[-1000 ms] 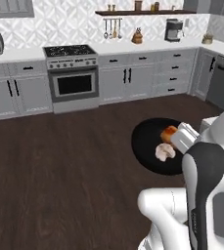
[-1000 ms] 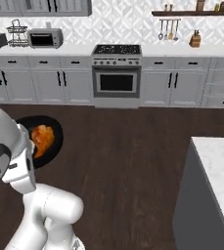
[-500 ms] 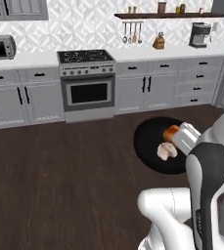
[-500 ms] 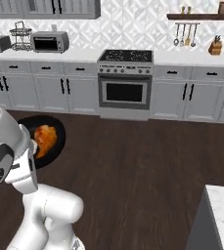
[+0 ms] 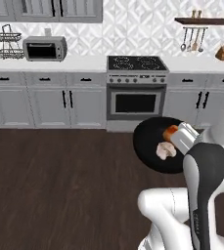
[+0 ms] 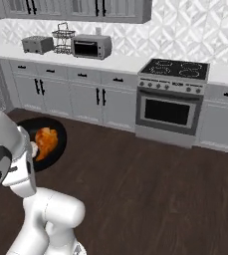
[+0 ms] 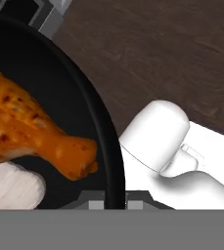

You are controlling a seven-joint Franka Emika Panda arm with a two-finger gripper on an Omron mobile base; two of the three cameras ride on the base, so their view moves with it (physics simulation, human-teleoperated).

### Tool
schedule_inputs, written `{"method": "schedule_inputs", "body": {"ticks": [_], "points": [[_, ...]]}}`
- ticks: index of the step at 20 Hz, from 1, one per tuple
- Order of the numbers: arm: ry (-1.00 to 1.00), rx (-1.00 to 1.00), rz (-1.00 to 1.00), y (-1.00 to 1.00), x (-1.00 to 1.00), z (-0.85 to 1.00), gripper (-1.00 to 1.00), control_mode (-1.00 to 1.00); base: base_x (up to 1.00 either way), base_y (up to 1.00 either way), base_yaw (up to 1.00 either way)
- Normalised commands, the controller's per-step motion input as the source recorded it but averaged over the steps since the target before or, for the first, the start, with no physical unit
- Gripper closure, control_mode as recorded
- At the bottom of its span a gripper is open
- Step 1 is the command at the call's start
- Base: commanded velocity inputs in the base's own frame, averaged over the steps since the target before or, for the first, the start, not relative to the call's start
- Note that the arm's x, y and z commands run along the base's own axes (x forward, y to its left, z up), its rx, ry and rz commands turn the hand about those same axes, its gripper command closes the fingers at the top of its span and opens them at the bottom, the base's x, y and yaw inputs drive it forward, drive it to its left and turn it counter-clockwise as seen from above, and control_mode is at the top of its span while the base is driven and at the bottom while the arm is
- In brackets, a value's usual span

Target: Pick the chicken drumstick and garlic from their plates and place them in the bowl. Then put the bowl in the fridge.

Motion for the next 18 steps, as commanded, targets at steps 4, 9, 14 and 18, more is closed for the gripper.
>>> {"method": "schedule_inputs", "body": {"ticks": [4, 9, 14, 18], "points": [[0.0, 0.0, 0.0, 0.0, 0.0, 0.0, 1.0, 1.0, 1.0, 0.0, 0.5], [0.0, 0.0, 0.0, 0.0, 0.0, 0.0, 1.0, 1.0, 1.0, 0.0, 0.56], [0.0, 0.0, 0.0, 0.0, 0.0, 0.0, 1.0, 1.0, 1.0, -0.08, 0.61], [0.0, 0.0, 0.0, 0.0, 0.0, 0.0, 1.0, 1.0, 1.0, -0.29, 0.7]]}}
